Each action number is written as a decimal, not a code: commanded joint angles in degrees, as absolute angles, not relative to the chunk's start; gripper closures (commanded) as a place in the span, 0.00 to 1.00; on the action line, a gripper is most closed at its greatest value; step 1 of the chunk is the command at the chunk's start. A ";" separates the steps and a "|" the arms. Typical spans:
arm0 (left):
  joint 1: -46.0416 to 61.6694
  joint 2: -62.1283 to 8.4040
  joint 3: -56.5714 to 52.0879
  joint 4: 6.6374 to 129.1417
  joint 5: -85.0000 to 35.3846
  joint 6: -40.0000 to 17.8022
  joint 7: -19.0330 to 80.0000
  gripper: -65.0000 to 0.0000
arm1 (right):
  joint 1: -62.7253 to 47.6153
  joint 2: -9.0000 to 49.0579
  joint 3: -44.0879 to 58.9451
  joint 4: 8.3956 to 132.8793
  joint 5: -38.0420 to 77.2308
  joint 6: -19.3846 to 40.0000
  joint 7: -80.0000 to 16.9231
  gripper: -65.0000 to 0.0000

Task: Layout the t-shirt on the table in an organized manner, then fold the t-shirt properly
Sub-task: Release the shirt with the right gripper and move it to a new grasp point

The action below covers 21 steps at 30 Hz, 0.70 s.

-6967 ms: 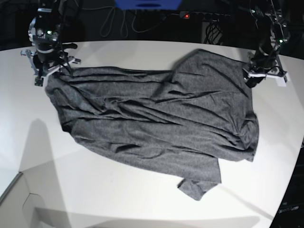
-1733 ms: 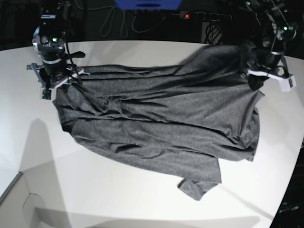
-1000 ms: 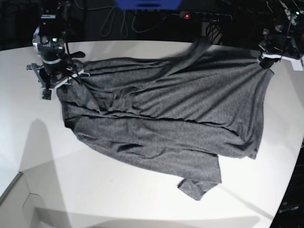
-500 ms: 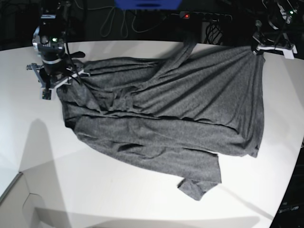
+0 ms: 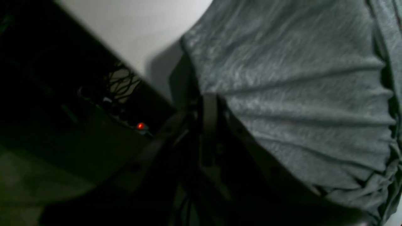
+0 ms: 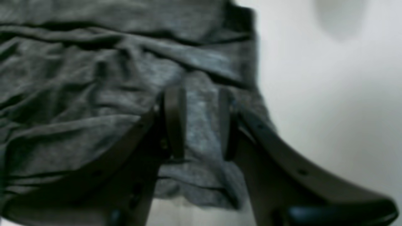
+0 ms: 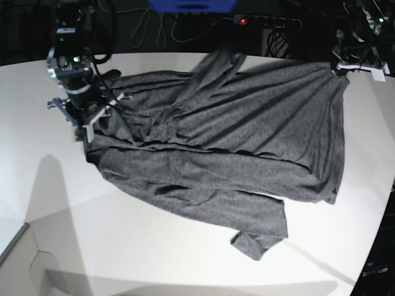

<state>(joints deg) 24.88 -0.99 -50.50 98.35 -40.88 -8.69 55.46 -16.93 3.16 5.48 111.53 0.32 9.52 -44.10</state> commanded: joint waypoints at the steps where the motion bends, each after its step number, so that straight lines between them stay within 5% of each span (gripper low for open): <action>1: 25.19 -1.63 -50.77 99.30 -41.36 -8.84 55.16 1.00 | -15.78 4.26 5.14 111.69 0.04 10.15 -44.18 0.71; 9: 25.01 -1.63 -50.77 99.30 -41.36 -8.84 55.08 1.00 | -11.74 6.37 1.98 106.95 0.04 10.15 -48.04 0.60; 21: 24.22 -1.63 -50.77 99.30 -41.36 -8.84 55.25 1.00 | -9.45 7.87 4.70 105.98 0.04 10.24 -47.96 0.56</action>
